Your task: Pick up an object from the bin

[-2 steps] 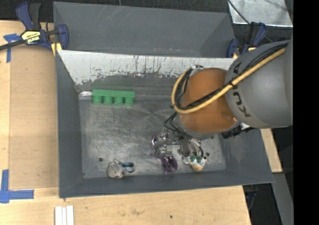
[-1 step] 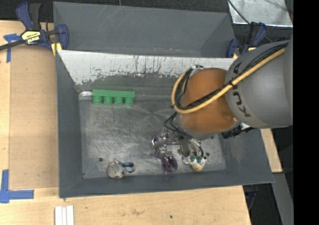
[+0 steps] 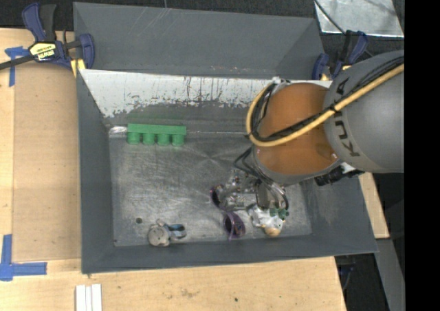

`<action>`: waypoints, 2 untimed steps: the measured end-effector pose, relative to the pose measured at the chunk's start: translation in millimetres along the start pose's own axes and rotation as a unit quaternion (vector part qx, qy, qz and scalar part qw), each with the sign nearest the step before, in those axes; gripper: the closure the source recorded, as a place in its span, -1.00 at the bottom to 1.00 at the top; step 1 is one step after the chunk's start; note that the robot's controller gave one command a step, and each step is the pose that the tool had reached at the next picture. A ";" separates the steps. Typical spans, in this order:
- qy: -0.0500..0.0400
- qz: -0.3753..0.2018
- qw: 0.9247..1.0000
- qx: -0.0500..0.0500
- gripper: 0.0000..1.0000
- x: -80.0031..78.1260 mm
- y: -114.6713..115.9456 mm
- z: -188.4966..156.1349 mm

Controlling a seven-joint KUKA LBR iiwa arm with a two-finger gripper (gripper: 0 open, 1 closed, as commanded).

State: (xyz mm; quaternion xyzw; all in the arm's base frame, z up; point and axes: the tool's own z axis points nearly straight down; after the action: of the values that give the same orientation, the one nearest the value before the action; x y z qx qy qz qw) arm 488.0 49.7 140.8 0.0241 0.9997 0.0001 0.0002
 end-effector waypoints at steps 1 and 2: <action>-0.002 0.017 1.000 0.000 1.00 -1.2 27.4 -5.9; -0.002 0.021 1.000 -0.002 1.00 -4.7 33.4 -7.5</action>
Offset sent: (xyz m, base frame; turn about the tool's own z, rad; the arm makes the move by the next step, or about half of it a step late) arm 0.0123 -0.0069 0.0099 0.0712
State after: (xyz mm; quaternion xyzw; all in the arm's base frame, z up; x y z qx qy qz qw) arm 494.2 82.8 148.3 0.0451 0.9990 0.0018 0.0021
